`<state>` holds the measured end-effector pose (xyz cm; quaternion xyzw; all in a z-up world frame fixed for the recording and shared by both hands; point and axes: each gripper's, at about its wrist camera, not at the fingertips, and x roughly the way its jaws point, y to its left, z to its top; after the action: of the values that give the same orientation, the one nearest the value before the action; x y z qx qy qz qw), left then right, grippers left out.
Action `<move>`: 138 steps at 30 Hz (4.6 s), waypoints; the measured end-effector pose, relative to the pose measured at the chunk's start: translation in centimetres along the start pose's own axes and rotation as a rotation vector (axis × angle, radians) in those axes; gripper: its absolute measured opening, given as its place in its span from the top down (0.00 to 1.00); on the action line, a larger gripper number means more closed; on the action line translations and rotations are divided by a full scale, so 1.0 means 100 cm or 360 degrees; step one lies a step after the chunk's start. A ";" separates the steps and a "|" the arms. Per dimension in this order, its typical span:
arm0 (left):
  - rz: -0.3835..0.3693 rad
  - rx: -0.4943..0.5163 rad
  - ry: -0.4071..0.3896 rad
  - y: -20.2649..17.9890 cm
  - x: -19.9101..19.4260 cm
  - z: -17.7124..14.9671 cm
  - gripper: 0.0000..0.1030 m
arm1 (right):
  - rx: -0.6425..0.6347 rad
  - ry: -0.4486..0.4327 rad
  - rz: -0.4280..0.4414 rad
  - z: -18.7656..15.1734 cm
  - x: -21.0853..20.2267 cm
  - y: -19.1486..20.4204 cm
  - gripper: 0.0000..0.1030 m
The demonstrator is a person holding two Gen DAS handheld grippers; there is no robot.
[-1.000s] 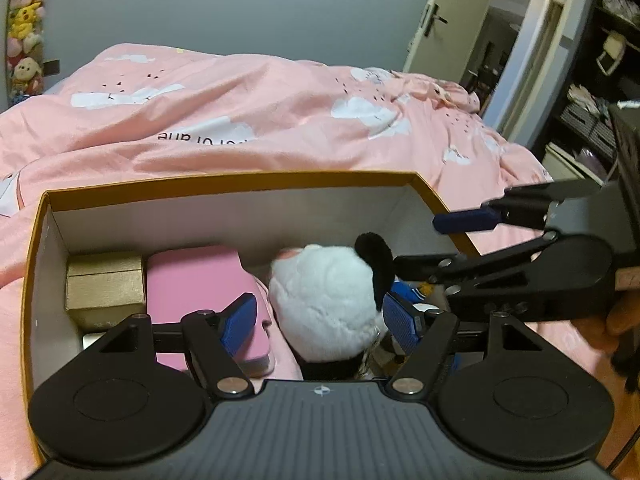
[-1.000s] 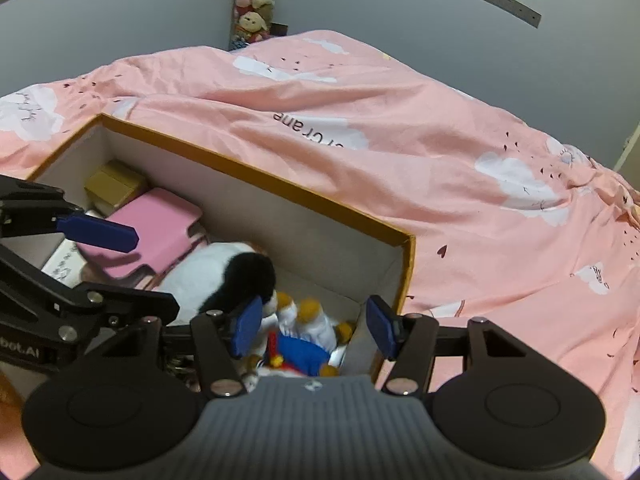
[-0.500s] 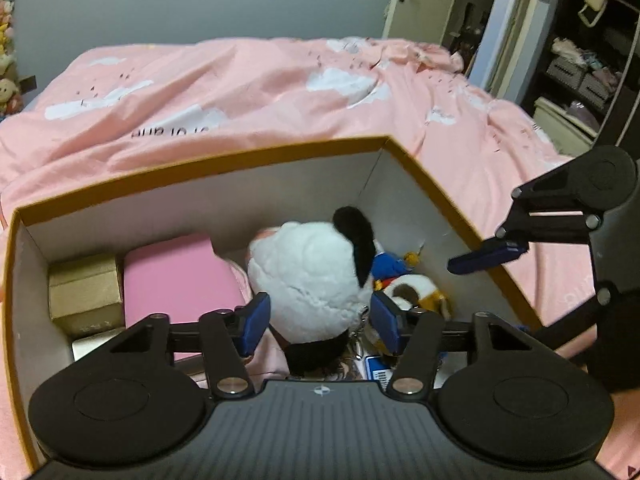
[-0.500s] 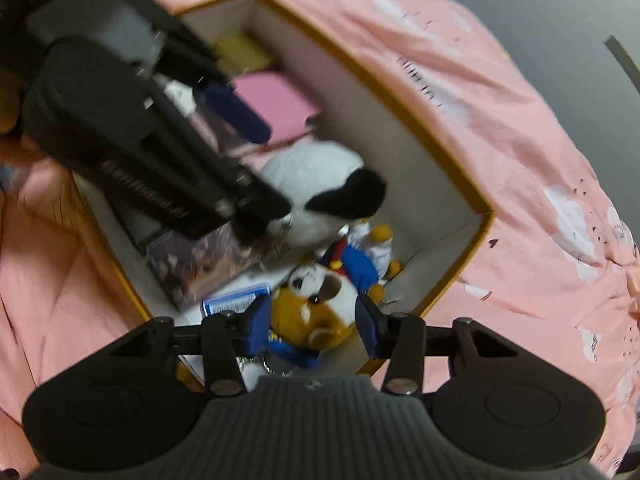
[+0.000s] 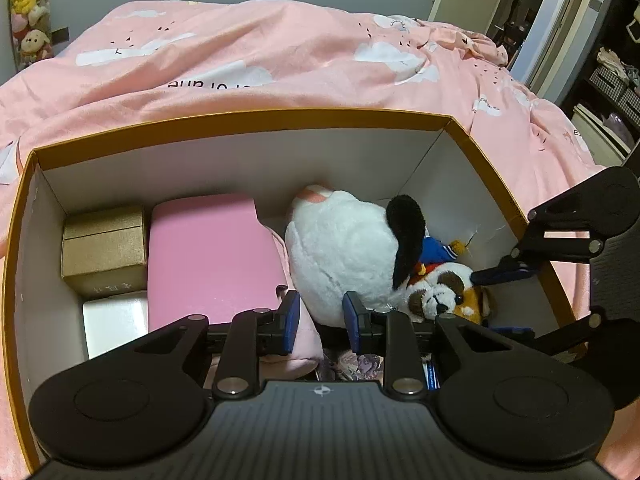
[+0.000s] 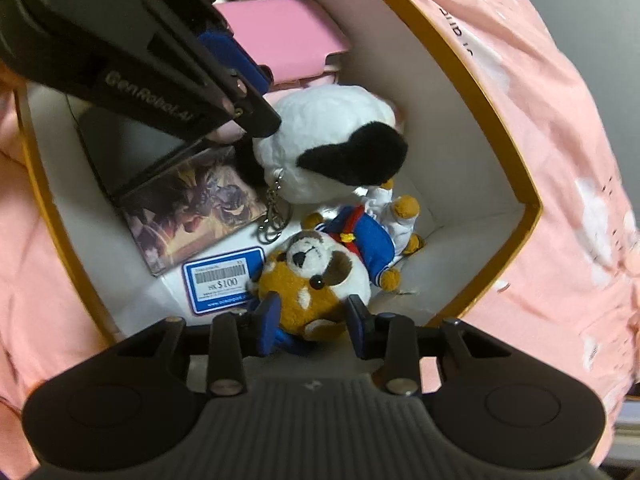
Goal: Organize objects
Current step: 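Withdraw both grippers from the box toward the yellow tape measure and crochet ball, then grasp the crochet flower ball with the right gripper while the left gripper grasps the yellow tape measure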
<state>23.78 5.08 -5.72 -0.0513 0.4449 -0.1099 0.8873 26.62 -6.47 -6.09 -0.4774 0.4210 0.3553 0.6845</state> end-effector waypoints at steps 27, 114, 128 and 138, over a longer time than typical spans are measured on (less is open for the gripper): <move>0.0236 0.0151 -0.0213 -0.037 -0.040 -0.018 0.70 | 0.0351 -0.0384 -0.0199 -0.022 -0.046 -0.002 0.59; -0.0150 -0.0335 0.0072 -0.070 -0.037 -0.114 0.41 | 0.1284 -0.0470 -0.0086 -0.139 -0.036 0.093 0.61; 0.0129 -0.0309 0.0214 -0.097 0.013 -0.107 0.38 | 0.1369 -0.0415 -0.0015 -0.148 -0.018 0.082 0.60; 0.0151 -0.0234 0.0220 -0.100 0.020 -0.112 0.38 | 0.1357 -0.0410 -0.0025 -0.146 -0.017 0.083 0.60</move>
<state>14.46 -5.01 -12.15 -0.0874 0.5138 -0.0379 0.8526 15.09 -18.10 -10.24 -0.1076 0.4374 0.2013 0.8698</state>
